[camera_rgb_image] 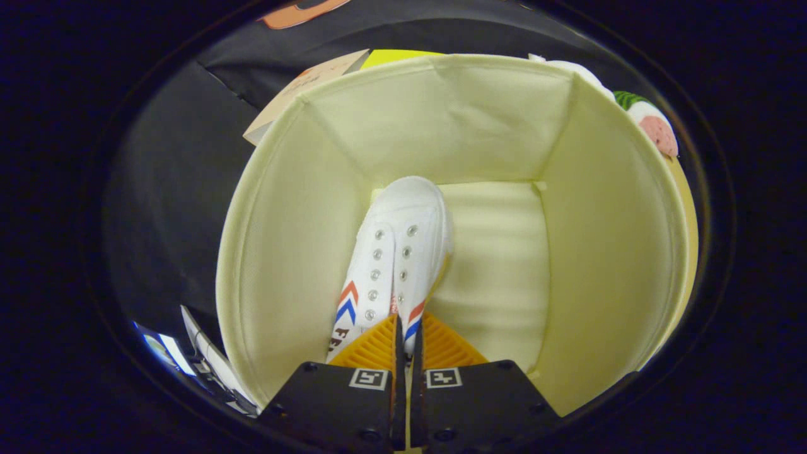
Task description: Open the storage box then place both shoes into the box .Put the left shoe in first, then the right shoe, with the right side of both shoes facing outward in a uniform manner.
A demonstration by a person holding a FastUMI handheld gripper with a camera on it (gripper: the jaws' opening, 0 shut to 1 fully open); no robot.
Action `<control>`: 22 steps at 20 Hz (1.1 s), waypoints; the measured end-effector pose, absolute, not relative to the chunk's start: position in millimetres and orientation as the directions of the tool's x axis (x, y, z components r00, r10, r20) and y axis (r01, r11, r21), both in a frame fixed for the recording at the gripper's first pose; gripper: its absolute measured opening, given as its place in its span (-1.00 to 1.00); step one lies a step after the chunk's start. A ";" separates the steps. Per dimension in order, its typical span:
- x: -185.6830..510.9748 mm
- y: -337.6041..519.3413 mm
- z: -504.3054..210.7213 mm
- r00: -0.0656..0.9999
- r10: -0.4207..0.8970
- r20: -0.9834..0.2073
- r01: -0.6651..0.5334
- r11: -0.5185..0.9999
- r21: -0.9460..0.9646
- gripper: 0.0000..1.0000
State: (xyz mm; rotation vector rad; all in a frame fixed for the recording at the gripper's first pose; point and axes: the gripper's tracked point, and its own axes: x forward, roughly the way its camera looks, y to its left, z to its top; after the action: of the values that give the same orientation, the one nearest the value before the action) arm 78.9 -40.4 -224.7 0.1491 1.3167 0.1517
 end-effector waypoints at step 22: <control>28.6 -96.7 -112.5 0.402 0.218 -0.889 -0.148 0.974 0.172 -0.25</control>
State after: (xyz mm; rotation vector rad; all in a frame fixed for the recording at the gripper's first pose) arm 28.6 -96.7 -112.5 0.0690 1.1335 0.2318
